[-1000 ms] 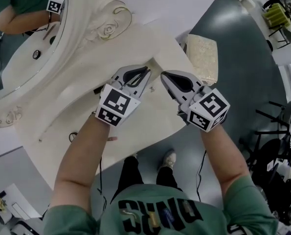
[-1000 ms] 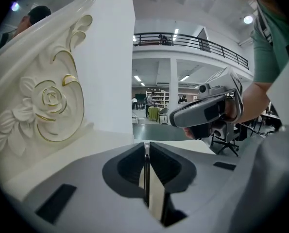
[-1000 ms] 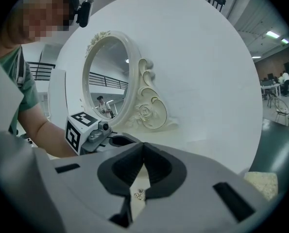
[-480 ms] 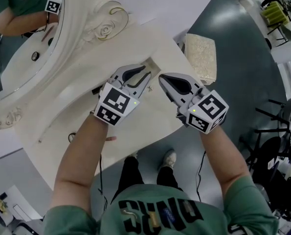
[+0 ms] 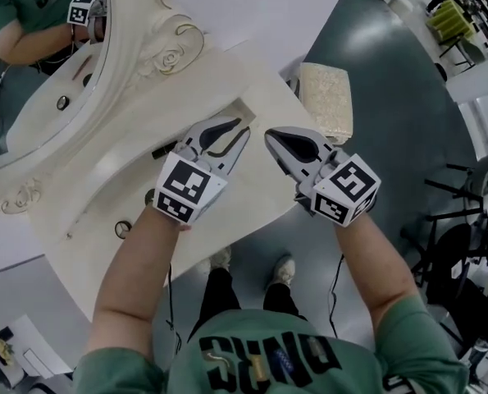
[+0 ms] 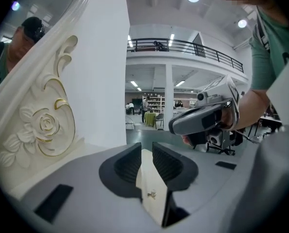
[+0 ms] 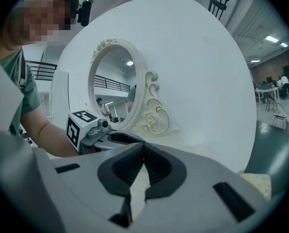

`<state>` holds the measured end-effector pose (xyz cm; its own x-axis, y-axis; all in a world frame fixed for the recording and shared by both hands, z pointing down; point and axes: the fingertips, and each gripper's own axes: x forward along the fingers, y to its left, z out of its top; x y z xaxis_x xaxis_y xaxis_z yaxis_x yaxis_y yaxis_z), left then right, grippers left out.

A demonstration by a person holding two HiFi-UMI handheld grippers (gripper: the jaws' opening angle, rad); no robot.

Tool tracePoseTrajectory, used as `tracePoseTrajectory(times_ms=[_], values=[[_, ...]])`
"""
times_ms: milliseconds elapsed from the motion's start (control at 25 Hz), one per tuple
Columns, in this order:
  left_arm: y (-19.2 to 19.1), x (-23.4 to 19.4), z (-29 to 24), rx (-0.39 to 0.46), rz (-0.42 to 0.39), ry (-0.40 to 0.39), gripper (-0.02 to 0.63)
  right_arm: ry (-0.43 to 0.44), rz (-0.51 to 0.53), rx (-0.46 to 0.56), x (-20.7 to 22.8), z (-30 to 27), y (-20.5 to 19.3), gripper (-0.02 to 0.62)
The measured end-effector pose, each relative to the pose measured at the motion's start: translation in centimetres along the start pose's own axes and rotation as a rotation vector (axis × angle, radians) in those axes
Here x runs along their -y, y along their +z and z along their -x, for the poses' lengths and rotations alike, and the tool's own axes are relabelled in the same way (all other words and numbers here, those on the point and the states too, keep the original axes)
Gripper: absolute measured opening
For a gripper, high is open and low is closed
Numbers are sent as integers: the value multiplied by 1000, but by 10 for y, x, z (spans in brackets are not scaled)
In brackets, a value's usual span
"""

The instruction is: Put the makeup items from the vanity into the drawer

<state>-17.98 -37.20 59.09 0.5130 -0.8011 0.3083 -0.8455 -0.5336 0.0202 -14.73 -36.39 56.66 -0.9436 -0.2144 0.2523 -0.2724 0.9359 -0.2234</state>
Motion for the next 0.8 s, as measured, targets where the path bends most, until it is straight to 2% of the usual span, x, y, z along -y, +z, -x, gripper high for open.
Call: tracePoseTrajectory(times_ms=[120,320,400,680,800], values=[[20,22,14,66,53,-16,69,-18,5,26,-5,23,13,11],[50,76,39,138,83,-61,35,-66,28,62,-15,79,38,11],[68,104,52,166,95,-82,9,-87,31,72,-24,110,49,11],[150,199,111,259,161,-149,8,-171,35,73,-79,240,84,11],[183,238,131,288,150,-190,8,-214,28,102,-103,296,102,11]])
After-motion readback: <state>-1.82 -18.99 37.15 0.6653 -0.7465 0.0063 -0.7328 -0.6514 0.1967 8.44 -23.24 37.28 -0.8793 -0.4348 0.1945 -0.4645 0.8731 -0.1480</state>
